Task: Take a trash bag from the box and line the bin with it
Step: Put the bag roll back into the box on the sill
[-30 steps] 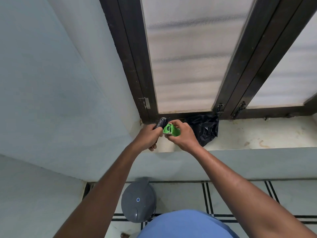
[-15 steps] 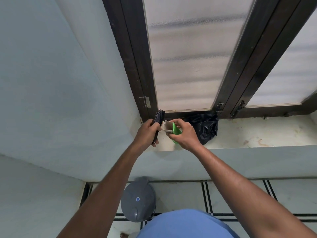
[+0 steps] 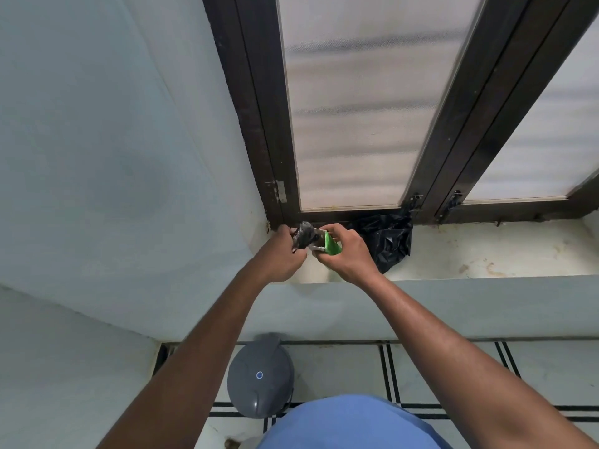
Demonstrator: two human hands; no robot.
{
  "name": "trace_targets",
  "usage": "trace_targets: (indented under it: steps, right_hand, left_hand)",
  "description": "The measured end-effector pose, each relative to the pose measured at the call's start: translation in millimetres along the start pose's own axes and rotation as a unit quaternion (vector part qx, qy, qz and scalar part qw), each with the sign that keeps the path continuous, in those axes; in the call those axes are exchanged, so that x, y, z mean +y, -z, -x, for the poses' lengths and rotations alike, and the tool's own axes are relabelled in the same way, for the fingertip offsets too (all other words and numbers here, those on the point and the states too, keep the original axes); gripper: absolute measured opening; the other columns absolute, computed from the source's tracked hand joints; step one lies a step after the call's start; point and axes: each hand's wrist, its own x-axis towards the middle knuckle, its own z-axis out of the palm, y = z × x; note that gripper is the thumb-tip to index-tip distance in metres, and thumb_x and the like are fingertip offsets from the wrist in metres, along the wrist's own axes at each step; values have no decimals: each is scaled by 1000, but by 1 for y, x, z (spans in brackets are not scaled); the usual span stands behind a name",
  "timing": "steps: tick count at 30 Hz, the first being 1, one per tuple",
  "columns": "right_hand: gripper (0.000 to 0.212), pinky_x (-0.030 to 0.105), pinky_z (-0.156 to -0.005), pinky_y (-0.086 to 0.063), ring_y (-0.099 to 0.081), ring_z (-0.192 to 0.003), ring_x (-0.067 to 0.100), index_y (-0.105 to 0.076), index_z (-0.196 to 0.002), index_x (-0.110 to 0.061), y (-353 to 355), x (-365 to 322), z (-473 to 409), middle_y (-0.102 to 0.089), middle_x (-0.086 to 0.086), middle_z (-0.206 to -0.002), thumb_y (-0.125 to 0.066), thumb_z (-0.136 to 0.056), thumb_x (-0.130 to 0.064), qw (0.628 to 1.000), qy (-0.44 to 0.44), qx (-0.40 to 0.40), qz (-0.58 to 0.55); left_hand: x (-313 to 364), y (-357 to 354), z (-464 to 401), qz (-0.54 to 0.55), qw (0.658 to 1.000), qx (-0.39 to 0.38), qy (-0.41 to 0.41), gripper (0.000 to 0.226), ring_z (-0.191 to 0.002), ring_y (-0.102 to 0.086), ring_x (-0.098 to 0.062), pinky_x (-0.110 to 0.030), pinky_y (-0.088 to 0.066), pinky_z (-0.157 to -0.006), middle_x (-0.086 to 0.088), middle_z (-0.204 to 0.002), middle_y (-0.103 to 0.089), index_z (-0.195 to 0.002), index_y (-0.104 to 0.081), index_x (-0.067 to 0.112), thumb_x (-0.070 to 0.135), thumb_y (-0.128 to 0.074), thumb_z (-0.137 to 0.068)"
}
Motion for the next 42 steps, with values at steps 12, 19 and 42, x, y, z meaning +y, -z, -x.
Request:
trace_targets:
  steps: [12,19,42]
  right_hand:
    - [61,36,-95,-53,-62,-117,19,-64,-140,-36,4,-14,13,-62,2,-128,-92,-86,-43,999,-7,-51,0]
    - [48,28,-91,-51,-65,-109,-2,-67,-123,-30,3,-13,12,-73,-14,-116,-92,-83,-26,993,-58,21,-106]
    - [47,54,-102,-61,-70,-118,23,-68,-140,-22,5,-24,18,-72,1,-128,-54,-112,-56,894,-231,4,-385]
  left_hand:
    - [18,13,1,-398,873,117,-259,55,-136,-51,-30,-42,-45,-111,-10,-149,-54,-146,-61,21,7,-77,-95]
    - [19,13,7,-143,946,226,-181,55,-111,-60,-25,-34,-55,-82,-4,-134,-55,-133,-56,18,7,-78,-84]
    - [-10,-44,-19,487,865,58,107,53,-114,-70,-21,-31,-66,-71,-6,-135,-68,-144,-61,12,-12,-64,-97]
